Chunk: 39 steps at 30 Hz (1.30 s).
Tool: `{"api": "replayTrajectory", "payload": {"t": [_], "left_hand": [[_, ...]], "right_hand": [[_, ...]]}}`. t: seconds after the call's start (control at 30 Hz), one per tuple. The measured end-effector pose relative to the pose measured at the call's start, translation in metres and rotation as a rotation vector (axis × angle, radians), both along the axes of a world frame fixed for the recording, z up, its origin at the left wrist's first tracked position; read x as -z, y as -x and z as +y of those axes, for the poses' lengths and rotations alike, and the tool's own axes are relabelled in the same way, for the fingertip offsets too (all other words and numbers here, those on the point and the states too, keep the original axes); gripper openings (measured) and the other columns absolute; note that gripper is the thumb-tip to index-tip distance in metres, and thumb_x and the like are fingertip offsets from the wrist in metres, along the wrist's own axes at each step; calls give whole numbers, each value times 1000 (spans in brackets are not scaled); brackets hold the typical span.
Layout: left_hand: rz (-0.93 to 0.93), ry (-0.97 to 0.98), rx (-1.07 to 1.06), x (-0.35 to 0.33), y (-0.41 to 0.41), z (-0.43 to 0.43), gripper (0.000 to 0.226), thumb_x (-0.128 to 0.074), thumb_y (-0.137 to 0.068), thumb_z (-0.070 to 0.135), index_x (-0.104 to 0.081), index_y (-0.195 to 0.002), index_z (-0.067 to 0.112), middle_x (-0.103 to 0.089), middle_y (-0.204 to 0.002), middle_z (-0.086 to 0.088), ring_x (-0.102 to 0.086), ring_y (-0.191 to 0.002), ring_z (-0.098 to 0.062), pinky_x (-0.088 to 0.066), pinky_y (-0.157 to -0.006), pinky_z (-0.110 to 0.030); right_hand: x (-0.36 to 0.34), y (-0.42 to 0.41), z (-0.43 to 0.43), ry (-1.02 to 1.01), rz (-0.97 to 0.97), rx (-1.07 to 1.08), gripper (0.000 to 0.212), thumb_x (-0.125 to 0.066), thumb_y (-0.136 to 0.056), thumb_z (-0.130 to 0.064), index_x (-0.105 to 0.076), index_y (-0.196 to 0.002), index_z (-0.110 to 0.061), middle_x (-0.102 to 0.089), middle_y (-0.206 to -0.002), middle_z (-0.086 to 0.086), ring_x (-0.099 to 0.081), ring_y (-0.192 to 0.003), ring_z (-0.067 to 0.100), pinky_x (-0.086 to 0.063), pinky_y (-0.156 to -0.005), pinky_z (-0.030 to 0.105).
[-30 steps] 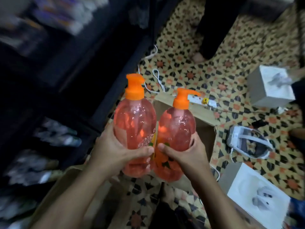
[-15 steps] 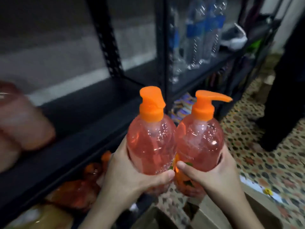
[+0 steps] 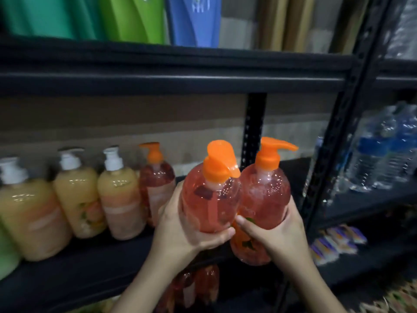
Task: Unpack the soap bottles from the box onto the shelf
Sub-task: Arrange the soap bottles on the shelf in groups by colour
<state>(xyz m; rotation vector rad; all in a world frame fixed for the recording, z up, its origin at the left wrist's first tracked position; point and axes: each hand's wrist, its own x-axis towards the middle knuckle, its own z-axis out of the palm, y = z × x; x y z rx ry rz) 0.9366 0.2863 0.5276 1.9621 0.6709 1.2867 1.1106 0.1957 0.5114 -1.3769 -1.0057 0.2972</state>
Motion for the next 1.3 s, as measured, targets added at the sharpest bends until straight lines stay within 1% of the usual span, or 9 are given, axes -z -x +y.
{"api": "replayTrajectory", "payload": {"t": [0.13, 0.27, 0.47, 0.6, 0.8, 1.0, 1.1, 1.17, 1.3], "left_hand": [[1, -32, -118, -2, -11, 16, 92, -101, -39, 34, -52, -116, 43, -59, -109, 43, -57, -101, 19, -39, -80, 1], [9, 6, -196, -2, -18, 34, 92, -100, -40, 39, -55, -120, 35, -65, -107, 29, -59, -101, 15, -43, -83, -2], [14, 144, -291, 7, -32, 72, 90, -92, -34, 66, -65, -113, 31, -72, -107, 16, -67, -103, -2, -55, -91, -30], [-27, 178, -284, 12, -42, 84, 71, -98, -44, 44, -72, -106, 22, -75, -94, 15, -70, -90, 2, -57, -85, -27], [-99, 178, -319, 30, -58, 98, 90, -91, -38, 50, -58, -117, 24, -71, -106, 12, -67, -100, -3, -53, -89, -24], [-93, 310, -344, 58, -76, 113, 87, -100, -44, 30, -56, -119, 25, -71, -106, 6, -70, -96, -13, -58, -81, -25], [-53, 315, -401, 64, -82, 113, 77, -98, -50, 24, -55, -113, 20, -66, -98, 8, -66, -88, -11, -47, -71, -4], [-45, 317, -417, 68, -84, 114, 73, -98, -49, 25, -55, -108, 22, -67, -96, 8, -66, -87, -12, -49, -74, -12], [-13, 376, -443, 78, -86, 120, 79, -92, -39, 49, -57, -106, 26, -69, -95, 8, -69, -87, -14, -58, -81, -32]], "right_hand": [[-4, -11, 27, -9, -7, -45, 85, -96, -45, -40, -57, -120, -30, -71, -107, -17, -67, -98, -3, -52, -83, 19], [-5, -21, 49, 26, -9, -95, 82, -93, -48, -40, -56, -120, -31, -70, -107, -15, -66, -99, -3, -51, -84, 23], [-1, -32, 71, 82, 8, -137, 77, -96, -51, -37, -56, -118, -34, -70, -105, -14, -67, -96, -3, -54, -84, 25], [3, -34, 80, 94, 25, -155, 75, -96, -53, -34, -56, -116, -35, -71, -104, -13, -68, -95, -3, -55, -85, 28], [8, -41, 84, 115, 19, -132, 78, -96, -50, -39, -55, -116, -36, -69, -106, -13, -66, -97, -1, -55, -86, 28], [11, -52, 85, 118, 19, -111, 84, -96, -49, -40, -54, -122, -33, -68, -109, -12, -65, -101, 1, -55, -87, 29], [12, -57, 85, 120, 22, -98, 91, -94, -43, -51, -54, -122, -33, -68, -110, -12, -66, -102, 3, -56, -89, 33], [12, -59, 85, 123, 25, -91, 94, -91, -40, -56, -53, -123, -33, -67, -111, -12, -65, -103, 4, -56, -89, 34], [11, -60, 85, 129, 20, -90, 92, -94, -45, -49, -52, -125, -32, -66, -111, -12, -65, -104, 5, -55, -90, 35]]}}
